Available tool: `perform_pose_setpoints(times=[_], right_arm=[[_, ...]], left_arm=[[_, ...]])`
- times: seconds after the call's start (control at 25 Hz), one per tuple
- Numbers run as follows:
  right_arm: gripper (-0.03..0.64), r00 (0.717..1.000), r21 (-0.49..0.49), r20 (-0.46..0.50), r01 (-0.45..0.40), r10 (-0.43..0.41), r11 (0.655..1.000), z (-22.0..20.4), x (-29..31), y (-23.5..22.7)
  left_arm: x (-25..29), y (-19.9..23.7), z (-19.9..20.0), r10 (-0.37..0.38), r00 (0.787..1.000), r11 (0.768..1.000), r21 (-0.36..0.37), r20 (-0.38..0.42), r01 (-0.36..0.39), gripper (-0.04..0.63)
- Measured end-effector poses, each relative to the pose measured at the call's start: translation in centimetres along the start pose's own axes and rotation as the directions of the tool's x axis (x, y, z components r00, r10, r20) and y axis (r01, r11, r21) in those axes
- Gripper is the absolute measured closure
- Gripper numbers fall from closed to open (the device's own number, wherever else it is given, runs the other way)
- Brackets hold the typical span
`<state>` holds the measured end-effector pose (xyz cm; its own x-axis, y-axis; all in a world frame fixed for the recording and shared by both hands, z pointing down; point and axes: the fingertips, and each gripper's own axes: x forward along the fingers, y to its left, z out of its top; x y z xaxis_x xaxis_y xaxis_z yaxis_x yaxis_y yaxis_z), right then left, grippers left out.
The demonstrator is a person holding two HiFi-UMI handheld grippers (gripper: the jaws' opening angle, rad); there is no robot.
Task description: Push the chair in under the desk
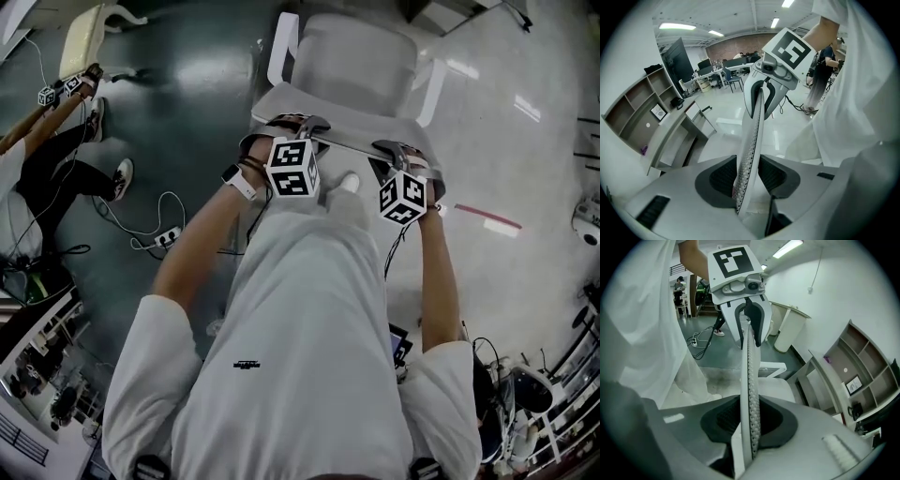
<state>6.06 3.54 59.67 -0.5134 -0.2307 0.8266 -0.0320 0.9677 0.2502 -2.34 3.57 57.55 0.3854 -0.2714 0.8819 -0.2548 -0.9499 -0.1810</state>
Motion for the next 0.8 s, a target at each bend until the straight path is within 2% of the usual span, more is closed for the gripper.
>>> perform_pose_setpoints(times=[0.16,0.32,0.52,0.8], right_arm=[[0.531,1.0,-0.005,-0.017,-0.002,0.001,1.0,-1.1,0.5,-1.6],[0.532,1.0,-0.006,-0.029,-0.001,0.001,1.0,-1.7,0.9,-3.7],[0.54,0.996,-0.04,-0.063,0.054,-0.056,0.998,-2.8,2.5,-8.2],[0.549,0.987,-0.106,-0.113,0.105,-0.117,0.989,-4.2,4.5,-14.6]], left_arm=[[0.8,1.2,0.8,0.042,0.999,0.999,0.013,0.019,-0.042,0.452],[1.4,3.3,1.6,0.119,0.992,0.992,0.041,0.049,-0.121,0.449],[3.2,7.6,2.2,0.094,0.995,0.995,0.018,0.032,-0.095,0.443],[4.8,13.2,3.3,0.1,0.995,0.995,-0.003,0.029,-0.099,0.443]])
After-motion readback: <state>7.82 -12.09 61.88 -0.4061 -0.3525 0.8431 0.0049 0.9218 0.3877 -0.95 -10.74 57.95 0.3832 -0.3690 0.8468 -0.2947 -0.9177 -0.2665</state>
